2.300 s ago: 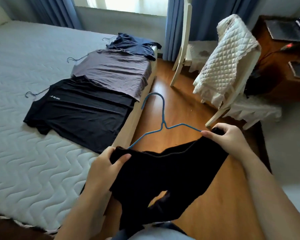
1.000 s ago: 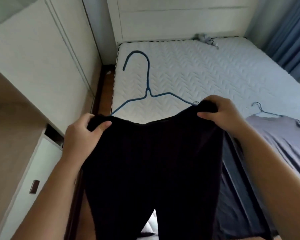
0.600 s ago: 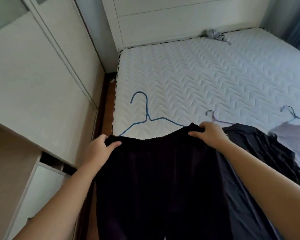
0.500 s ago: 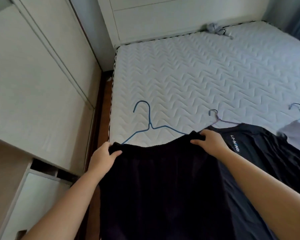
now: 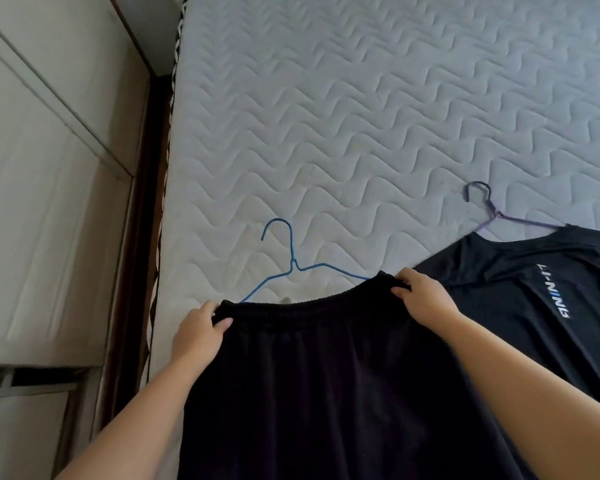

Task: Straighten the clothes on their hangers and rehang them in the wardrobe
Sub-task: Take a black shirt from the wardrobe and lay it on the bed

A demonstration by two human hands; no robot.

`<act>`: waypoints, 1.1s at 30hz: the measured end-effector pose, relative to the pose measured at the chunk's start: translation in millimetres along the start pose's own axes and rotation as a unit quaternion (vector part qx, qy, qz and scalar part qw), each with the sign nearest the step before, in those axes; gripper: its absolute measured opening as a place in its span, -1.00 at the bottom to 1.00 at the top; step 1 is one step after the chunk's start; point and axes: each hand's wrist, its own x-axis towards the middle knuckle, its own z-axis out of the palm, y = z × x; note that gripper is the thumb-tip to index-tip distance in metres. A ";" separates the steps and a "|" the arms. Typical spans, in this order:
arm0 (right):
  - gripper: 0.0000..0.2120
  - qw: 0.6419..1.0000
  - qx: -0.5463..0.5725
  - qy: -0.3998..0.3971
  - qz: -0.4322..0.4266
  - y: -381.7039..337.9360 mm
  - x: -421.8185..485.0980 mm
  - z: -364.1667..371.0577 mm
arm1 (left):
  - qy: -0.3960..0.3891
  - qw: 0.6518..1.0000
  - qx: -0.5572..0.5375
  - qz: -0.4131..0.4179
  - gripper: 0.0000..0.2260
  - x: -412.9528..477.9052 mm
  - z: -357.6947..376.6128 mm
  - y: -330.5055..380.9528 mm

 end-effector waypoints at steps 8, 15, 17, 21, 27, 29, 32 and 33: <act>-0.69 0.995 0.009 0.082 0.064 22.0 33.6 53.5 | 0.049 0.989 -0.138 -0.033 -0.77 32.7 42.0 -44.0; -0.67 0.994 0.011 0.049 0.099 10.9 31.5 52.8 | 0.019 0.991 -0.119 -0.058 -0.76 31.6 35.3 -36.6; -0.65 0.990 0.003 0.033 0.135 1.7 24.3 51.4 | -0.004 0.995 -0.068 -0.072 -0.70 25.9 28.1 -26.4; -0.51 0.984 0.012 0.027 0.178 -16.6 -16.8 41.9 | -0.010 0.999 0.040 -0.035 -0.50 -10.2 16.6 -12.4; -0.51 0.987 0.044 0.002 0.155 23.3 -134.8 21.7 | 0.015 0.983 -0.167 -0.069 -0.61 -135.9 -10.2 -5.1; -0.55 0.981 0.073 -0.002 0.179 47.8 -183.3 17.2 | -0.009 0.971 -0.223 -0.088 -0.66 -186.3 -12.1 -13.0; -0.63 0.963 0.136 0.000 0.231 86.0 -256.8 13.3 | -0.046 0.958 -0.248 -0.135 -0.71 -253.5 -5.2 -36.2; -0.64 0.956 0.150 -0.001 0.250 97.6 -280.0 12.4 | -0.055 0.952 -0.256 -0.161 -0.73 -273.4 1.0 -45.1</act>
